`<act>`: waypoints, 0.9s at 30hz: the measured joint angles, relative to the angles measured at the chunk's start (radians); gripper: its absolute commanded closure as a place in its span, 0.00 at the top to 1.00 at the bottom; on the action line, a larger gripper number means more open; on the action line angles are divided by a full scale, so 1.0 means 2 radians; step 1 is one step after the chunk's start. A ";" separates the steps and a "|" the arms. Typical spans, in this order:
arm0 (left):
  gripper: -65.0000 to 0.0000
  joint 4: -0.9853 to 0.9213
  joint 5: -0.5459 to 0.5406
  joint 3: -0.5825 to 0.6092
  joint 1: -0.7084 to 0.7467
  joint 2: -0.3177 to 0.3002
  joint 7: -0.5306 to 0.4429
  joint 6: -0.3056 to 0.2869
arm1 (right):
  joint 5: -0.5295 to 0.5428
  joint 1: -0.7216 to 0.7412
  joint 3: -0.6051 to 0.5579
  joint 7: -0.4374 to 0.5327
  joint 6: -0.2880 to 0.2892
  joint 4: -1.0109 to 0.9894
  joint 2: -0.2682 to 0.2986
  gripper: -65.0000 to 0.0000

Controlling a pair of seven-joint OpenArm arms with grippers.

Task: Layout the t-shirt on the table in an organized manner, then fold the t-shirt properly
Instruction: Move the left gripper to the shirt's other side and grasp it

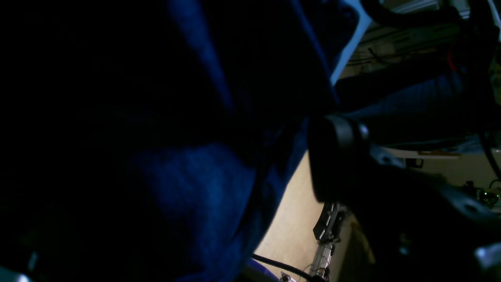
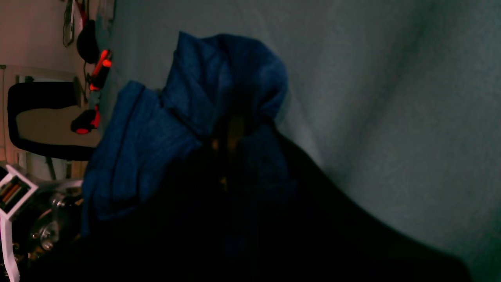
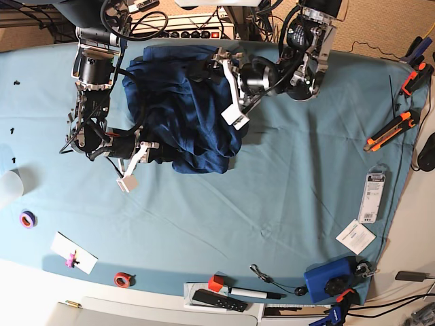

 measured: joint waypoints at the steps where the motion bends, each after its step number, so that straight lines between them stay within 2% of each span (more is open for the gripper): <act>1: 0.62 0.000 0.000 0.000 0.000 0.000 0.000 0.000 | 0.000 0.000 0.000 0.000 0.001 0.000 0.000 0.02; 2: 0.53 0.000 0.005 0.000 0.000 0.000 0.000 0.000 | 0.000 0.000 0.000 0.000 0.003 0.000 0.000 0.00; 6: 0.00 -0.003 0.025 0.000 0.002 -0.002 0.006 0.007 | 0.000 -0.001 0.000 0.001 0.011 0.000 0.000 0.00; 15: 0.00 -0.003 0.035 0.000 0.000 -0.002 -0.008 0.004 | 0.006 -0.001 0.016 0.004 0.012 0.000 -0.001 0.00; 22: 0.00 -0.005 0.052 0.001 -0.037 0.000 -0.006 0.004 | 0.005 -0.006 0.134 -0.013 0.011 0.006 -0.006 0.00; 27: 0.00 -0.005 0.094 0.004 -0.063 0.038 -0.020 0.010 | 0.016 -0.015 0.202 -0.013 0.020 0.007 -0.006 0.00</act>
